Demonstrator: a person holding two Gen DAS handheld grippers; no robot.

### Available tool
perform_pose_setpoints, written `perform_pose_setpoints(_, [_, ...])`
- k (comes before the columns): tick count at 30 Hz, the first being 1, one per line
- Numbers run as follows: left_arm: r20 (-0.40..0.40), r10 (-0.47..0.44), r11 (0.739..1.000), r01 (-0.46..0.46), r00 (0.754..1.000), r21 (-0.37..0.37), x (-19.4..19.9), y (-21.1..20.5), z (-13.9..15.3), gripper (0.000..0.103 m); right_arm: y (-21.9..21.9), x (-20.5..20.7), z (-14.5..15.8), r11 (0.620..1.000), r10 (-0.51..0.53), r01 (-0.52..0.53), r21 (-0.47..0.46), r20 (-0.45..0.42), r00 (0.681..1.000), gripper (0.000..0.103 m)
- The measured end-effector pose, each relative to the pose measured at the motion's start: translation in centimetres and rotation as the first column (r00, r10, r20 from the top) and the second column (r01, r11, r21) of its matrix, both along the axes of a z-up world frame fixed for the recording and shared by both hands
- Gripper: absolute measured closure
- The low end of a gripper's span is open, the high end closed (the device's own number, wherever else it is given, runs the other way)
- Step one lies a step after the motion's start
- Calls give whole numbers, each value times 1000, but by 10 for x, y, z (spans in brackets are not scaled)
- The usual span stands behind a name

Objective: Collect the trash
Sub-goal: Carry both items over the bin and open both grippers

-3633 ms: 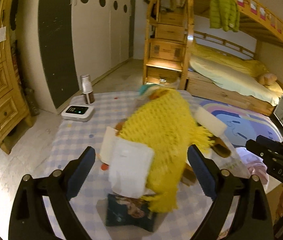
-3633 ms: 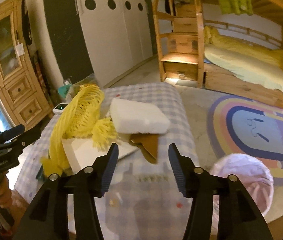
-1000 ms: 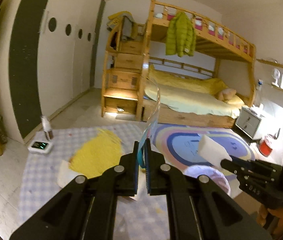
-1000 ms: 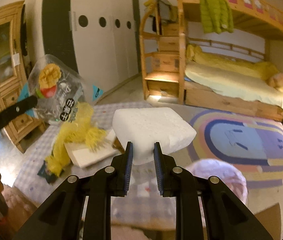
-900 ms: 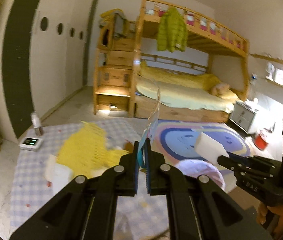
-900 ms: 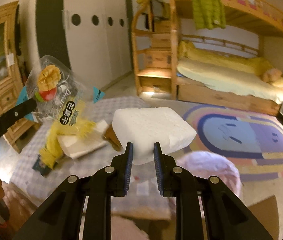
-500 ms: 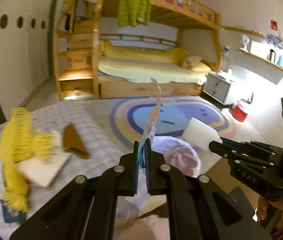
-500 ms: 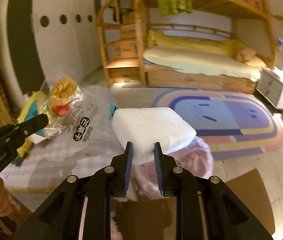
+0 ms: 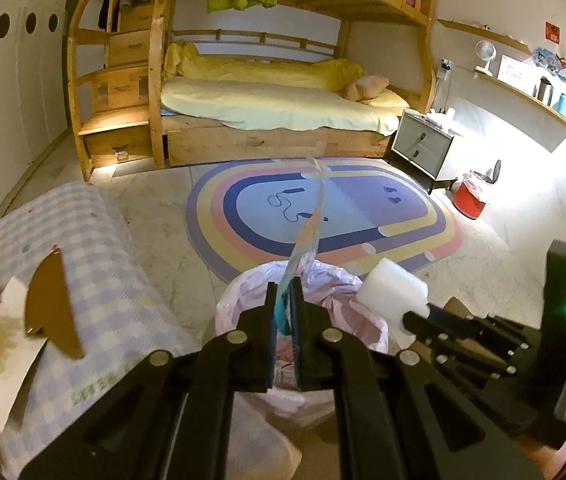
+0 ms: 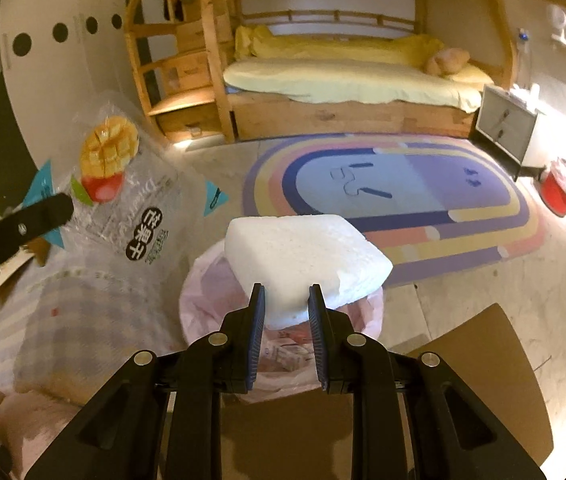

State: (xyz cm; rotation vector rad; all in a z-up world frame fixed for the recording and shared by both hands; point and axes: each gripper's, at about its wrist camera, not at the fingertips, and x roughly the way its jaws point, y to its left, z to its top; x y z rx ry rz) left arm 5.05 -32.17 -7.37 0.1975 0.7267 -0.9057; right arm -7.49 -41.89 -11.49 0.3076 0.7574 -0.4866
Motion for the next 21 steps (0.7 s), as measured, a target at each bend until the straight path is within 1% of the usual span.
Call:
perform_pose_setpoints(3, [-10,-2,1000,2,1000,7,9,-12,-3,98,-9,9,-9,1000,-5,6,14,-12,1000,80])
perform_pose_setpoints(5, [-22,-1,1000,1,1000,9,15,-17,-6,89,-18,17,-16,1000,-9,9,25,-18,1000,79])
perform_pose_setpoints(7, [-37,9,1000,-9,999,14,21,-19,-9,59,-23,24,-24,999,-8,9,40,-28,1000,76])
perform_pose_setpoints(8, [-39,16,1000,-15,999,9,23,-17,-10,57,-25,28,-30,999,-6,8,49,-36,999,75])
perform_pose_setpoints(10, [-49,25,1000,-25,998,3,27,-13,-9,56,-27,34,-39,998,-3,7,67,-60,998,68])
perform_pose_setpoints(12, [-45,37,999,-38,998,-1,27,-5,-6,56,-26,35,-43,996,-8,15,87,-73,997,67])
perform_pose_setpoints(14, [-30,56,998,-57,998,-3,25,7,-1,56,-22,29,-40,994,-8,15,112,-61,998,67])
perform_pose_setpoints(17, [-8,85,996,-86,996,-17,19,27,11,56,-19,17,-24,990,-8,11,139,-22,1000,67])
perform_pose_setpoints(21, [14,117,993,-116,993,-36,11,55,26,56,-1,0,11,994,13,-18,112,47,999,67])
